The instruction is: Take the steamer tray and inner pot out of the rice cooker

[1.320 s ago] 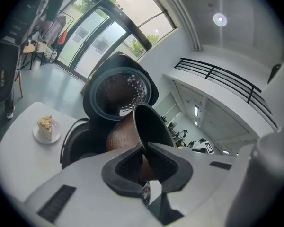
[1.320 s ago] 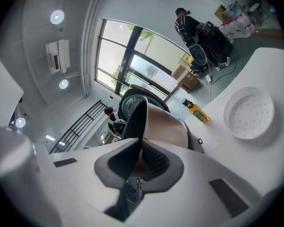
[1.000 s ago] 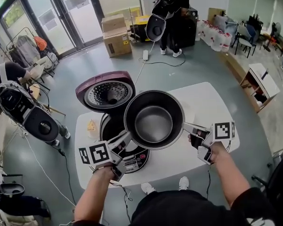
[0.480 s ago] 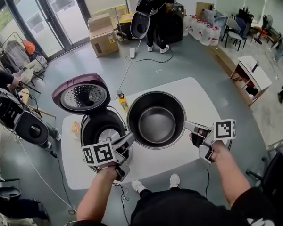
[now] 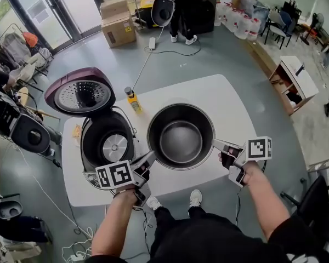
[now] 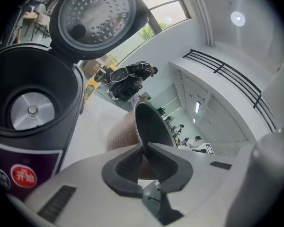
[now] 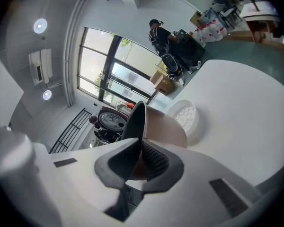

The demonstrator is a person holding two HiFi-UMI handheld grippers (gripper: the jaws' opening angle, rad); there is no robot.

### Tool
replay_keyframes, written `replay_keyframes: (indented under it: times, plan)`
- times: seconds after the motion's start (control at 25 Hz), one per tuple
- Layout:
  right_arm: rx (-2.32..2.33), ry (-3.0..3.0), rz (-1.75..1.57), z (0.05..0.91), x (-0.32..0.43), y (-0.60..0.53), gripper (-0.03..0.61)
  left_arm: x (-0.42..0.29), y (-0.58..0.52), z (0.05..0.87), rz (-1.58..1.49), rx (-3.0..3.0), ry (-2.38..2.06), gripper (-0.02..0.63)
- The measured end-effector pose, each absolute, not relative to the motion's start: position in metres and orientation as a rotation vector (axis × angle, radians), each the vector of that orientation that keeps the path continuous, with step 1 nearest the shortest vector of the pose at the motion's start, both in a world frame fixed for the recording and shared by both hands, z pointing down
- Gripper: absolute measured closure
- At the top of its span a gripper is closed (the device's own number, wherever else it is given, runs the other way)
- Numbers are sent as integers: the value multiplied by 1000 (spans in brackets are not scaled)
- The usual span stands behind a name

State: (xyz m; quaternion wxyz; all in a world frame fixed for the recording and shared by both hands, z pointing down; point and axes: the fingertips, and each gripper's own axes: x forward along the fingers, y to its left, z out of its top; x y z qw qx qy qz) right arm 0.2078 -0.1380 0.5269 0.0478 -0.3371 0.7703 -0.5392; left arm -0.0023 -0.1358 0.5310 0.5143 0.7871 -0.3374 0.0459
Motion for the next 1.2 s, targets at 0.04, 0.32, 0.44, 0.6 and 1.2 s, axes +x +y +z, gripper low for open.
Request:
replay_keyframes:
  times: [0.04,0.32,0.44,0.6,1.2]
  plan:
    - [-1031,2337,-1669,534,210,-136,558,-1,-133,538,113,1879,-812,580]
    - [-1023,2272,-1812,580,213,-120,558,4,-112,582,134,1796,-825,578]
    - [-956,2280,-1808,588,208,-119,560,4,-106,596,145,1766,-832,578]
    - [-937,2280,-1813,600,209,-116,560,4,-99,608,154,1743,-826,577]
    - [-1129,2177,-1939,654,227,-105,565,10,-91,643,178,1724,-848,578]
